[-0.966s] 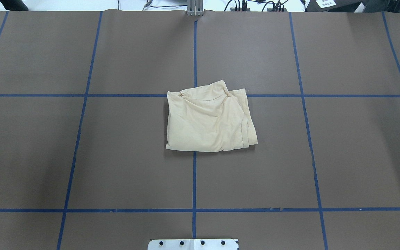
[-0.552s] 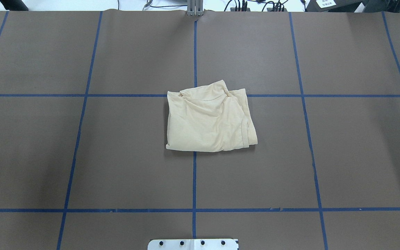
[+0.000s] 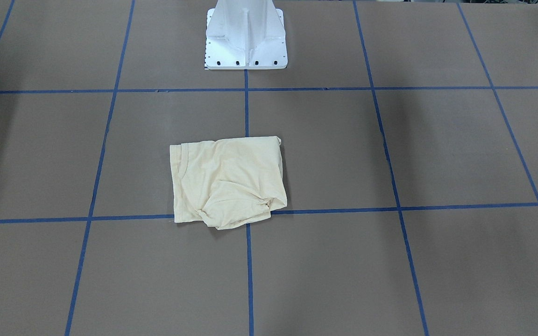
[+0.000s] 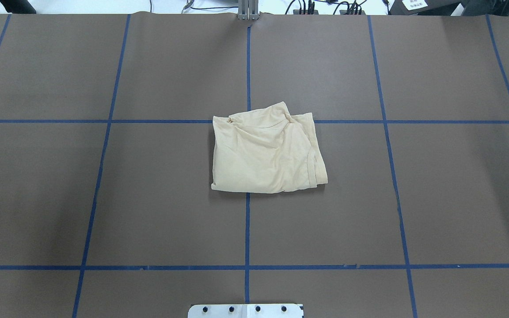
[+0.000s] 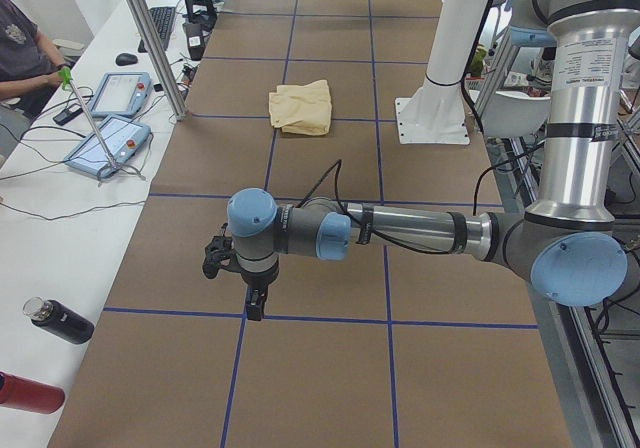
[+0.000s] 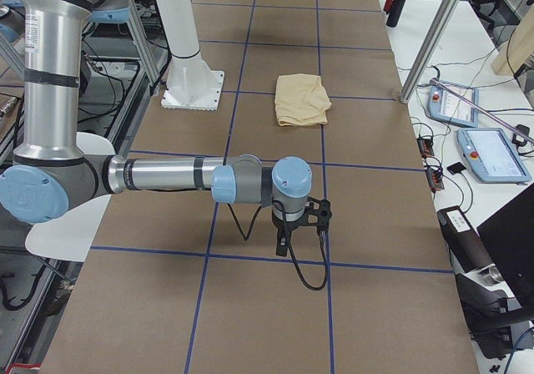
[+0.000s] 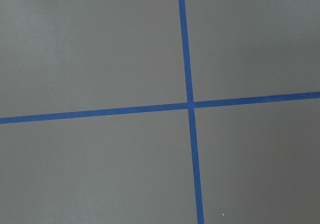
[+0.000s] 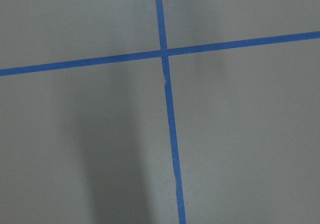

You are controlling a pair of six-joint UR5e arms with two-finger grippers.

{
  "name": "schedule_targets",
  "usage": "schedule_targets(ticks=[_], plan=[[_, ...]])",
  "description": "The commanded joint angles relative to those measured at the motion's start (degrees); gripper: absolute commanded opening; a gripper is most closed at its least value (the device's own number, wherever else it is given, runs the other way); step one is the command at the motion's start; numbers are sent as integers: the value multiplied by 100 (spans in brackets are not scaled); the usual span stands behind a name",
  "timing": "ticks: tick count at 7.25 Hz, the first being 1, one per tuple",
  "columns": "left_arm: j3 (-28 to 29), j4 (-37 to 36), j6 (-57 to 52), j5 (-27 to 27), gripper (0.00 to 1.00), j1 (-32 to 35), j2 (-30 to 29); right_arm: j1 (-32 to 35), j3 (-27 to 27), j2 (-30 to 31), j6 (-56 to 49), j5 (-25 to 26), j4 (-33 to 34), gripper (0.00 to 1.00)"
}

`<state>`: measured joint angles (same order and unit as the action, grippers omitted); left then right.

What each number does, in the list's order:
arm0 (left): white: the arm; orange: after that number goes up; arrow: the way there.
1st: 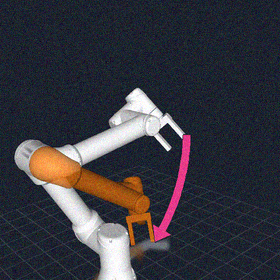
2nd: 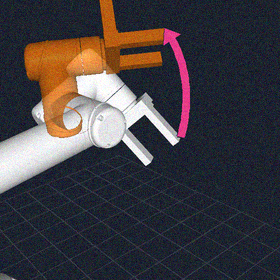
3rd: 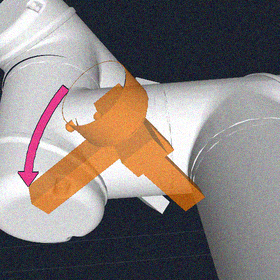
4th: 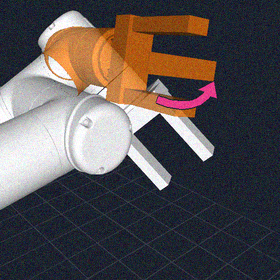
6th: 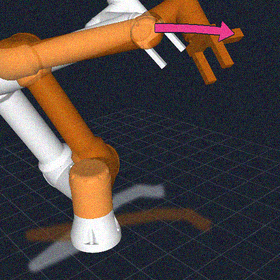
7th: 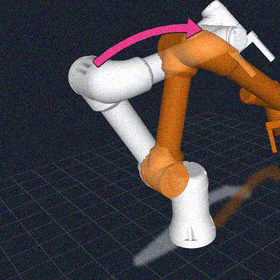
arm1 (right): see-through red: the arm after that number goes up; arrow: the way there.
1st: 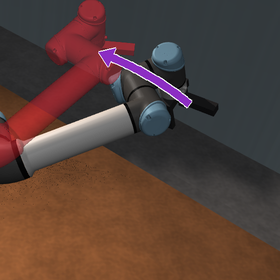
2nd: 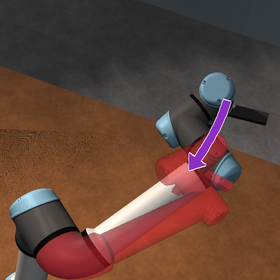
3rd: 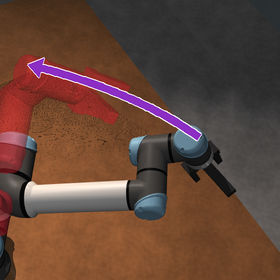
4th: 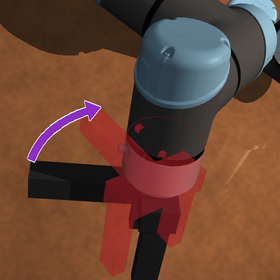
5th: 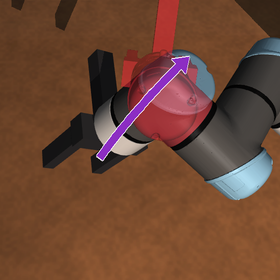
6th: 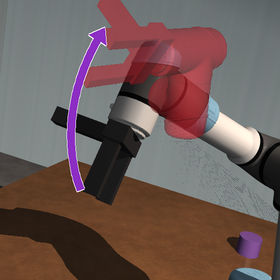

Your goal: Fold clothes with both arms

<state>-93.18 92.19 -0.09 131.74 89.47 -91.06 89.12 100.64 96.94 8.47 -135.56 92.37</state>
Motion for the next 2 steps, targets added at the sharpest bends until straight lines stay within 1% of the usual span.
schedule_targets(ticks=[1, 2], plan=[[1, 0, 0, 1, 99, 0, 0, 0, 0, 0, -3, 3, 9, 100], [10, 0, 0, -8, 99, 0, 0, 0, 0, 0, -3, 3, 0, 100]])
